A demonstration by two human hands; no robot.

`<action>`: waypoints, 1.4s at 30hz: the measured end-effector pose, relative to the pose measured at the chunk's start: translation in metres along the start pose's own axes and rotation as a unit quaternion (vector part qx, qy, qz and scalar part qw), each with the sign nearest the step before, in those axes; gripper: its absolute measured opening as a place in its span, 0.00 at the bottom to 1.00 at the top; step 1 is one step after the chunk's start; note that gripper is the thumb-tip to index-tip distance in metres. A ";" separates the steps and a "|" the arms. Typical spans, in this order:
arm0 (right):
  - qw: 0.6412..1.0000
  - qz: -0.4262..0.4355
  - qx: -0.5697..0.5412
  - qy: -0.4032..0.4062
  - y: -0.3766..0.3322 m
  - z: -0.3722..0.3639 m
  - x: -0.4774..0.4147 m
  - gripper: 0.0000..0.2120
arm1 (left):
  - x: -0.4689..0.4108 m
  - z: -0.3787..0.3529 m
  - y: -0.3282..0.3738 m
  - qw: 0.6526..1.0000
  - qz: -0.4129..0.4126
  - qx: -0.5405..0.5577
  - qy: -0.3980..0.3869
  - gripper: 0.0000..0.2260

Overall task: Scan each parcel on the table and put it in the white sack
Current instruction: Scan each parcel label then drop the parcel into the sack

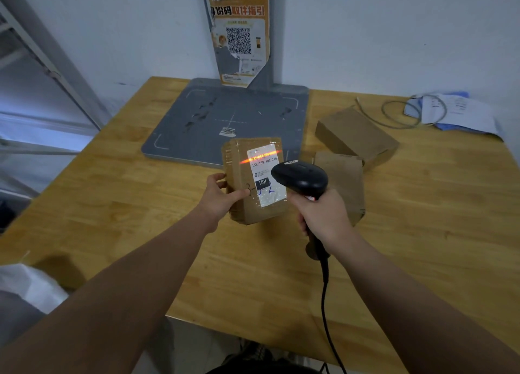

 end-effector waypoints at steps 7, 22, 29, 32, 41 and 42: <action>1.000 -0.001 -0.008 -0.001 0.002 0.005 -0.003 0.14 | 0.001 -0.002 0.001 1.000 0.000 -0.002 0.001 0.37; 0.996 0.015 -0.038 -0.079 0.006 -0.010 0.011 0.17 | 0.043 0.016 -0.016 0.998 0.025 0.035 0.040 0.33; 0.976 0.027 -0.031 -0.213 0.014 -0.079 0.064 0.15 | 0.101 0.080 -0.064 0.985 0.055 0.106 0.128 0.27; 0.965 0.031 -0.022 -0.259 0.018 -0.116 0.097 0.13 | 0.127 0.132 -0.085 0.976 0.055 0.114 0.177 0.24; 0.960 0.073 0.011 -0.272 0.055 -0.261 0.193 0.16 | 0.241 0.291 -0.220 0.931 0.137 0.122 0.315 0.13; 0.959 0.072 0.029 -0.272 0.065 -0.278 0.202 0.17 | 0.254 0.304 -0.237 0.925 0.156 0.124 0.323 0.12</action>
Point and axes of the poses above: each hand's wrist, its own x-axis away from the middle knuckle, its own z-axis out of the back of the hand, y = z × x, the point moved 6 cm from there along -x, towards the middle knuckle, and after that the axes turned 7 degrees about y, right-handed, at the moved point
